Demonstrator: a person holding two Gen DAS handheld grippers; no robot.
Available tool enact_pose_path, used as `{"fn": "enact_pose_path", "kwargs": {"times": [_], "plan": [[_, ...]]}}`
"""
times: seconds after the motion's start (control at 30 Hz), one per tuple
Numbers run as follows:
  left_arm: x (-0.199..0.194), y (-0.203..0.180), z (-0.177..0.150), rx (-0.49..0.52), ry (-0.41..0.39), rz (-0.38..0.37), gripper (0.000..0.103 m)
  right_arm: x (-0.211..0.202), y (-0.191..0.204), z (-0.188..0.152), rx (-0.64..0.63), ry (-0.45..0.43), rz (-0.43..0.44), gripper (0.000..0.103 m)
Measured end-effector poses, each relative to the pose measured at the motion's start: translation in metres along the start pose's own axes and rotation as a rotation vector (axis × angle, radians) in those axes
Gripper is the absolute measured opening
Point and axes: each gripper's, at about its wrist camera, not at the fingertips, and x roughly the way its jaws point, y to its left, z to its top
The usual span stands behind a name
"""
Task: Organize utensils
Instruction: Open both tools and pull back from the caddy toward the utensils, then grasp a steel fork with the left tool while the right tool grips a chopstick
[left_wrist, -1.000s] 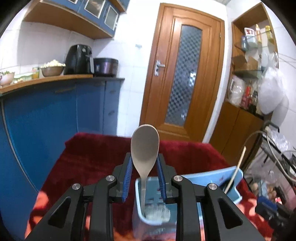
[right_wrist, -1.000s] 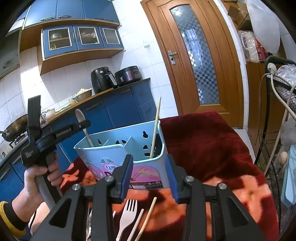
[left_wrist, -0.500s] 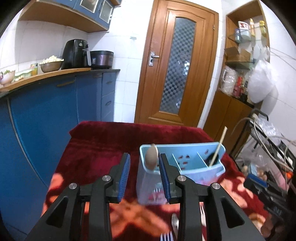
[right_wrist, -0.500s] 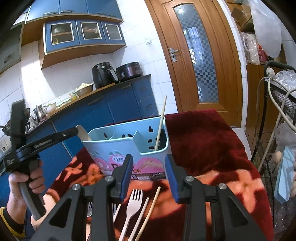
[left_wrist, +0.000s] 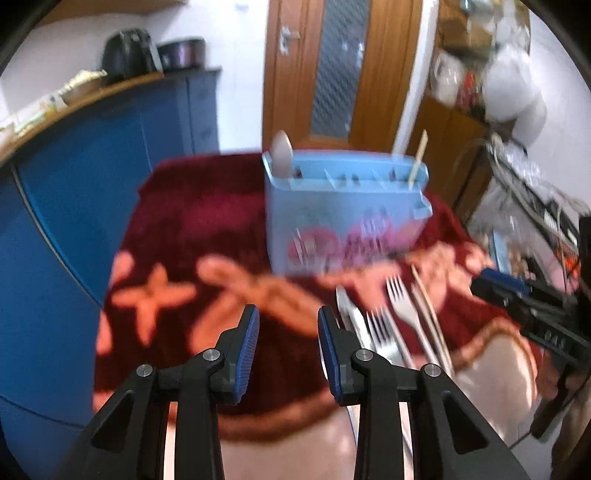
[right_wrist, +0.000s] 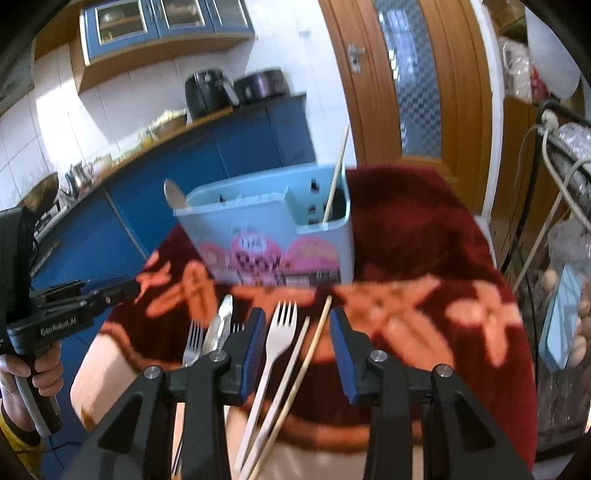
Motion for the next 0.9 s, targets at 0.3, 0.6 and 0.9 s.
{"fn": "enact_pose_path", "kwargs": {"times": [0.3, 0.6, 0.9], "plan": [[0.018, -0.013, -0.027, 0.038, 0.162, -0.022, 0.033, 0.026, -0.008, -0.02, 0.072, 0.246, 0.027, 0.039], [0.039, -0.019, -0.039, 0.022, 0.275, -0.047, 0.033, 0.046, -0.012, -0.025, 0.096, 0.411, 0.041, 0.03], [0.048, -0.017, -0.037, 0.004, 0.299, -0.047, 0.033, 0.057, -0.012, -0.02, 0.1, 0.471, 0.026, 0.02]]}}
